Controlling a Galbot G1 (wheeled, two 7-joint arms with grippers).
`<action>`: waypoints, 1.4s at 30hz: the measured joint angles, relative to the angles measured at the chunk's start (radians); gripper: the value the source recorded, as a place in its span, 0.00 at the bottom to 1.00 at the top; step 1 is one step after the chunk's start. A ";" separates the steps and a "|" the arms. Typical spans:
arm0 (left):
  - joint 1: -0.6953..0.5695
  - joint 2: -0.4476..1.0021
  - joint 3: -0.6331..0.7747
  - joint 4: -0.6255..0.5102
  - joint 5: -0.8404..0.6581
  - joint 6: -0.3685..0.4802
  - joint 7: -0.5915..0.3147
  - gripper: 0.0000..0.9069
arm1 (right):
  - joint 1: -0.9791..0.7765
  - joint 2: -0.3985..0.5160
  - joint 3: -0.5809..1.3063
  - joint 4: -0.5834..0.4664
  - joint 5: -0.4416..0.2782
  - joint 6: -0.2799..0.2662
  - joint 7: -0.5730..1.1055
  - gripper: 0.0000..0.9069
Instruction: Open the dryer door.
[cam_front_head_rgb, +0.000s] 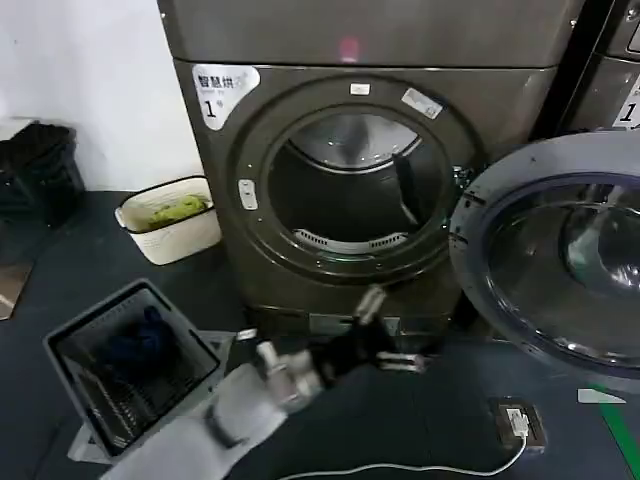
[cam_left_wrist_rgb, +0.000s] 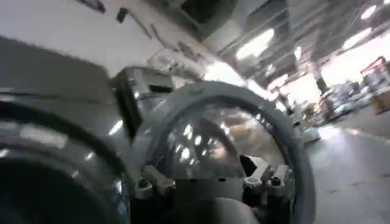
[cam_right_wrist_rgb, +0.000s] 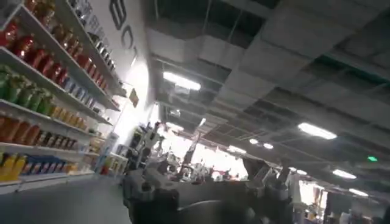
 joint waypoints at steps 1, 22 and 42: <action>0.033 0.024 -0.030 -0.018 -0.001 0.013 -0.011 1.00 | 0.003 0.000 -0.008 0.002 0.000 0.000 0.000 1.00; 0.432 0.383 -0.780 -0.183 -0.714 0.878 -0.557 1.00 | 0.051 -0.167 -0.257 0.010 0.012 0.003 -0.025 1.00; 0.343 0.732 -0.764 -0.008 -1.923 0.911 -1.235 1.00 | 0.062 -0.188 -0.373 0.014 0.048 0.021 -0.061 1.00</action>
